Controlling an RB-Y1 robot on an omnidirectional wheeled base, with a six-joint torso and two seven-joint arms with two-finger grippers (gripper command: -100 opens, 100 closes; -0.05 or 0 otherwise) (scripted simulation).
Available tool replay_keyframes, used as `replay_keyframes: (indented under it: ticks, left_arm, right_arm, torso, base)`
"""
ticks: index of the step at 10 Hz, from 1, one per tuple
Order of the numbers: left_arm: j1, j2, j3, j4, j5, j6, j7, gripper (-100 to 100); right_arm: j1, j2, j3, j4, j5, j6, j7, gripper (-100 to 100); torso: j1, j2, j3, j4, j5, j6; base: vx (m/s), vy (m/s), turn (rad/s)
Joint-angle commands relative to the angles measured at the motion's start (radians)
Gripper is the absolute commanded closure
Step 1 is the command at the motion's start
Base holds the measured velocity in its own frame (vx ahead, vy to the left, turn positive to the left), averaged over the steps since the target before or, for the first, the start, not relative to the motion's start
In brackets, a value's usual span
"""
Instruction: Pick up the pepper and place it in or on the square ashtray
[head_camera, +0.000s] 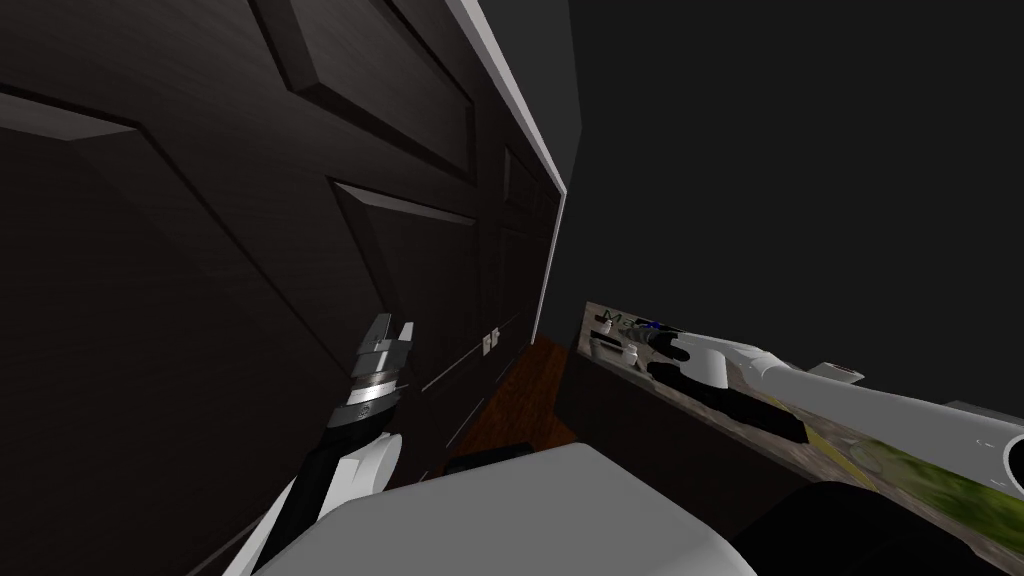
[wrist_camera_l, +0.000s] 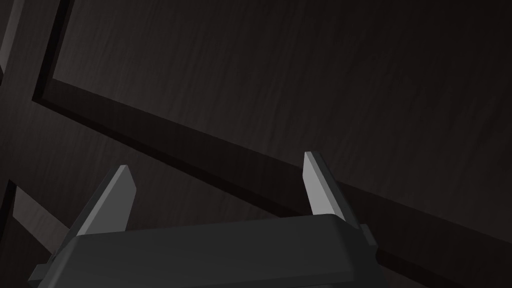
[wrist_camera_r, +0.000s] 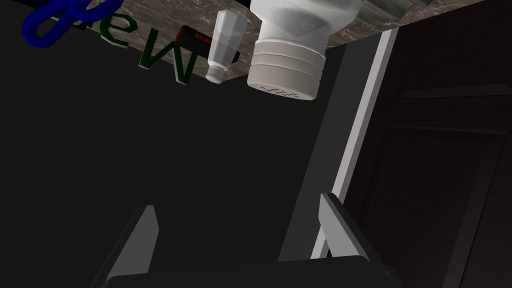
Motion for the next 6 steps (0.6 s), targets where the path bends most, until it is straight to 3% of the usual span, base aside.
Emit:
replay_keyframes:
  ticks: [1,6]
  left_arm:
    - [0.0,0.0,0.0,0.0,0.0,0.0,0.0,0]
    - [0.0,0.0,-0.001,0.0,0.0,0.0,0.0,0]
  right_arm:
    - [0.0,0.0,0.0,0.0,0.0,0.0,0.0,0]
    - [0.0,0.0,0.0,0.0,0.0,0.0,0.0,0]
  torso:
    - [0.0,0.0,0.0,0.0,0.0,0.0]
    - [0.0,0.0,0.0,0.0,0.0,0.0]
  base:
    - [0.0,0.0,0.0]
    - [0.0,0.0,0.0]
